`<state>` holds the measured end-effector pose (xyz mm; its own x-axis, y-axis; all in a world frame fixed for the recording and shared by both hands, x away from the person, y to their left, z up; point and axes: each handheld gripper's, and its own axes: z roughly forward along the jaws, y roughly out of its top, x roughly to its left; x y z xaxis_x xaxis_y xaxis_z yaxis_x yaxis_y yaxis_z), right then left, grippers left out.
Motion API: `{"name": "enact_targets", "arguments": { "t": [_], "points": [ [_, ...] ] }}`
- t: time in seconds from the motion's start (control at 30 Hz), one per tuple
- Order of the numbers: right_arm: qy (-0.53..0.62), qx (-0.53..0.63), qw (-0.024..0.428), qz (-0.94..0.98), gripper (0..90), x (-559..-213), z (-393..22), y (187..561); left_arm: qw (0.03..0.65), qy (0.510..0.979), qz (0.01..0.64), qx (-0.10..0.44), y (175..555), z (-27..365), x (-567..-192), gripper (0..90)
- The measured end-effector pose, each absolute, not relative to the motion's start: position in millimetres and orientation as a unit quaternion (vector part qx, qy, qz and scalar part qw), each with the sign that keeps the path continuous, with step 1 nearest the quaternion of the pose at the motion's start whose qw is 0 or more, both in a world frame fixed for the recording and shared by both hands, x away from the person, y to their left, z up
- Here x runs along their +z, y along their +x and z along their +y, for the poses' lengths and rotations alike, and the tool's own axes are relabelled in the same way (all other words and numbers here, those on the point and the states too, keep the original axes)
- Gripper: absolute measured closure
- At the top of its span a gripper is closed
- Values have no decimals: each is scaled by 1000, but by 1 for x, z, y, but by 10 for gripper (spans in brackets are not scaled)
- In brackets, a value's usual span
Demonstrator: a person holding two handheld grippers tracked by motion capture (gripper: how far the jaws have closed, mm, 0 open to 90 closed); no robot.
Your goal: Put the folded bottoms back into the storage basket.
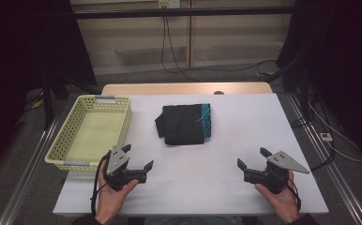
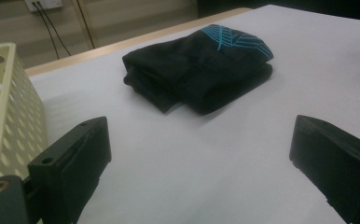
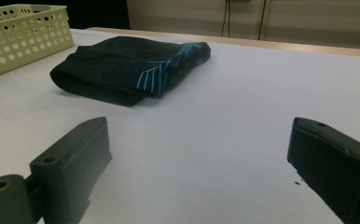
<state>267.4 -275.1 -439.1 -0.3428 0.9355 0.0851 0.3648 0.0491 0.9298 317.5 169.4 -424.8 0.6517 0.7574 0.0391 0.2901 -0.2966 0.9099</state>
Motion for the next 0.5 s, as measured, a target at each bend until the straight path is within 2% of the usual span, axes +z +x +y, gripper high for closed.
{"name": "enact_targets", "arguments": {
  "t": [0.13,0.5],
  "points": [
    [486,475,304,668,55,-439,-274,267,482,771,341,237,319,168,-426,54],
    [489,476,292,670,49,-440,-273,269,475,775,357,215,328,160,-428,63]
  ]
}}
